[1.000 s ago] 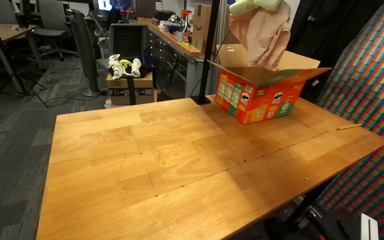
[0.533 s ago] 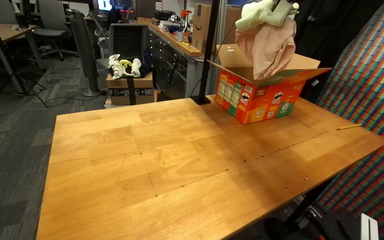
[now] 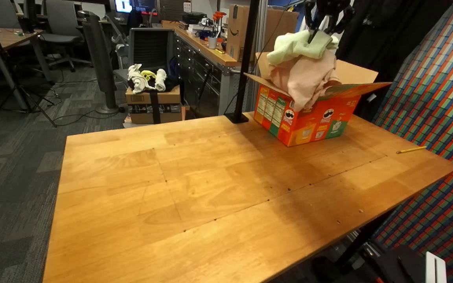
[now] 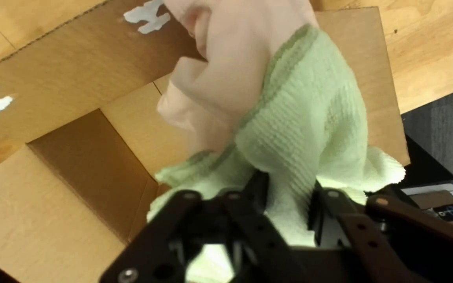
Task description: Pick up the clothes from the table and put them in the box.
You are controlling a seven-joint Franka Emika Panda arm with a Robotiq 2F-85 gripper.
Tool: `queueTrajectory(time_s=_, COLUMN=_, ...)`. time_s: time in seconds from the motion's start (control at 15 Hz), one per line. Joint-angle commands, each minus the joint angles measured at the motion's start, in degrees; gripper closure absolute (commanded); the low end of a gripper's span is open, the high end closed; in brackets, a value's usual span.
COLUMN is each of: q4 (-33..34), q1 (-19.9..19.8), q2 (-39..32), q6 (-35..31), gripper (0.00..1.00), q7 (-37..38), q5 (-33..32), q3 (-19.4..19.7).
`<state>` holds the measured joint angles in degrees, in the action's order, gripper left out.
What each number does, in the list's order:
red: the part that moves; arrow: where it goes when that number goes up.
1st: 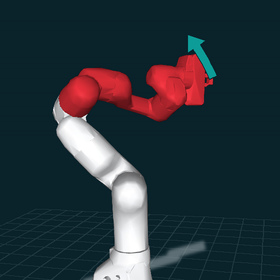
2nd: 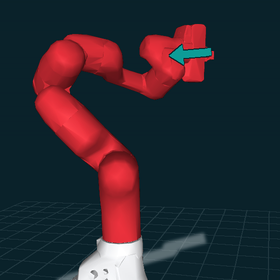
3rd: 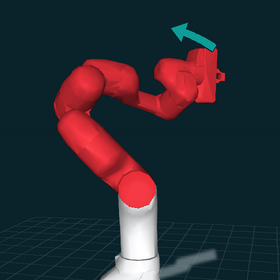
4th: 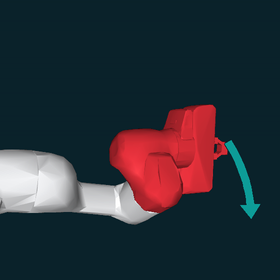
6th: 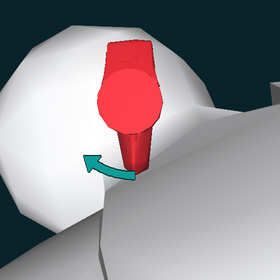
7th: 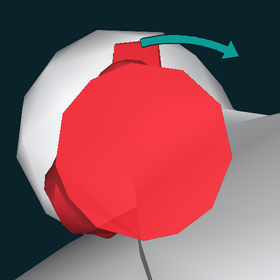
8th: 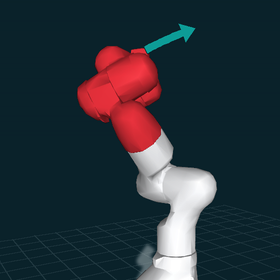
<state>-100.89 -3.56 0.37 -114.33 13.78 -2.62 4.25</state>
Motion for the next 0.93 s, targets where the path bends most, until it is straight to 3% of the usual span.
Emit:
queueTrajectory(time_s=0.0, q4=-0.3, q1=-0.1, q2=-0.1, q6=-0.1, gripper=0.7, q7=0.0, q5=0.1, q3=-0.2)
queueTrajectory(time_s=0.13, q4=-0.5, q1=-0.1, q2=-0.1, q6=-0.4, gripper=0.6, q7=0.0, q5=0.1, q3=-0.2)
queueTrajectory(time_s=0.87, q4=-0.5, q1=-0.1, q2=0.0, q6=-0.5, gripper=0.6, q7=0.0, q5=0.1, q3=-0.2)
